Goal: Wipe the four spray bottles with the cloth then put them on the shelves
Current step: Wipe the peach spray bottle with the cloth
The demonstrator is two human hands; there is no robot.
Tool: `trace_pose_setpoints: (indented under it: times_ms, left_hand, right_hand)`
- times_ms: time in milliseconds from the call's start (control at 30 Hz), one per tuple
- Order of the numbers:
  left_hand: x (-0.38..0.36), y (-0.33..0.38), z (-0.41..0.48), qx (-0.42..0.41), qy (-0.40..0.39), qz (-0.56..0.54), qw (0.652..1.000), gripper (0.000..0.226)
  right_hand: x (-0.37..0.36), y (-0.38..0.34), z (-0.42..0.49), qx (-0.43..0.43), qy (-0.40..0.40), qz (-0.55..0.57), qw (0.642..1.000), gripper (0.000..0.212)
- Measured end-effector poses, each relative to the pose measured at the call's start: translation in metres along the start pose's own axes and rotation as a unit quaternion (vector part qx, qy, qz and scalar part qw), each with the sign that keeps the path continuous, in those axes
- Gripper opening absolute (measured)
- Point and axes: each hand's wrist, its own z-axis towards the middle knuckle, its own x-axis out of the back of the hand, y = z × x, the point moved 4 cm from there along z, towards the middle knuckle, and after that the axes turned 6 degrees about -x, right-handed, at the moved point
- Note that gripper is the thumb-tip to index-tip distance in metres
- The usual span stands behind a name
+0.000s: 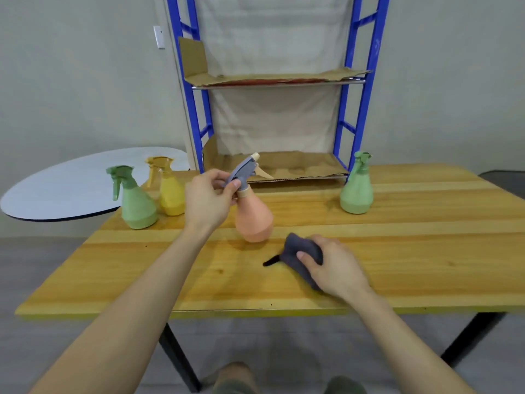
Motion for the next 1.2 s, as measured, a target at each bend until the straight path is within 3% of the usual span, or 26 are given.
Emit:
trace_pose_setpoints:
  times_ms: [33, 100, 167, 233, 300, 367, 433, 533, 667, 733, 800, 900, 1067, 1200]
  left_hand:
    - [-0.006, 0.0, -0.003, 0.011, -0.008, -0.018, 1.0, 0.011]
    - [-0.017, 0.0, -0.011, 0.024, -0.027, -0.049, 0.998, 0.007]
    - [-0.026, 0.001, -0.019, 0.031, -0.05, -0.079, 0.995, 0.007]
    - [-0.034, 0.004, -0.027, 0.036, -0.081, -0.106, 0.99, 0.006]
    - [-0.038, 0.006, -0.032, 0.032, -0.102, -0.116, 0.987, 0.008]
    - [-0.037, 0.003, -0.034, 0.039, -0.102, -0.123, 0.986, 0.009]
    - [-0.034, 0.002, -0.035, 0.045, -0.102, -0.126, 0.986, 0.009]
    - [-0.036, 0.006, -0.037, 0.037, -0.098, -0.113, 0.988, 0.009]
    - [-0.035, 0.009, -0.041, 0.029, -0.074, -0.102, 0.992, 0.008]
    - [-0.035, 0.008, -0.045, 0.033, -0.059, -0.106, 0.992, 0.008]
    - [-0.037, 0.009, -0.05, 0.021, -0.044, -0.097, 0.994, 0.006]
    - [-0.039, 0.013, -0.055, 0.002, -0.018, -0.074, 0.997, 0.007]
    - [-0.037, 0.014, -0.053, -0.005, -0.013, -0.051, 0.999, 0.01]
    - [-0.034, 0.009, -0.041, -0.015, -0.012, -0.01, 1.0, 0.009]
  right_hand:
    - [0.01, 0.008, 0.004, -0.044, 0.044, 0.085, 0.994, 0.024]
    - [0.03, 0.008, 0.012, -0.108, 0.134, 0.277, 0.945, 0.021]
    - [0.045, -0.013, 0.018, -0.098, 0.202, 0.368, 0.902, 0.021]
    - [0.052, -0.045, 0.031, -0.018, 0.203, 0.369, 0.907, 0.028]
    - [0.05, -0.071, 0.045, 0.06, 0.138, 0.287, 0.946, 0.043]
    - [0.045, -0.081, 0.057, 0.087, 0.097, 0.186, 0.974, 0.062]
    - [0.043, -0.078, 0.062, 0.078, 0.085, 0.173, 0.978, 0.066]
    - [0.037, -0.067, 0.06, 0.062, 0.118, 0.243, 0.961, 0.053]
    - [0.025, -0.039, 0.042, -0.088, 0.208, 0.402, 0.887, 0.032]
    - [0.02, -0.035, 0.027, -0.106, 0.228, 0.421, 0.872, 0.028]
    - [0.01, -0.042, 0.018, -0.075, 0.194, 0.376, 0.903, 0.036]
    - [-0.002, -0.052, 0.013, -0.032, 0.137, 0.297, 0.944, 0.065]
    - [0.01, -0.05, 0.026, -0.09, 0.096, 0.282, 0.95, 0.037]
    - [0.039, -0.02, 0.031, -0.084, 0.088, 0.037, 0.992, 0.032]
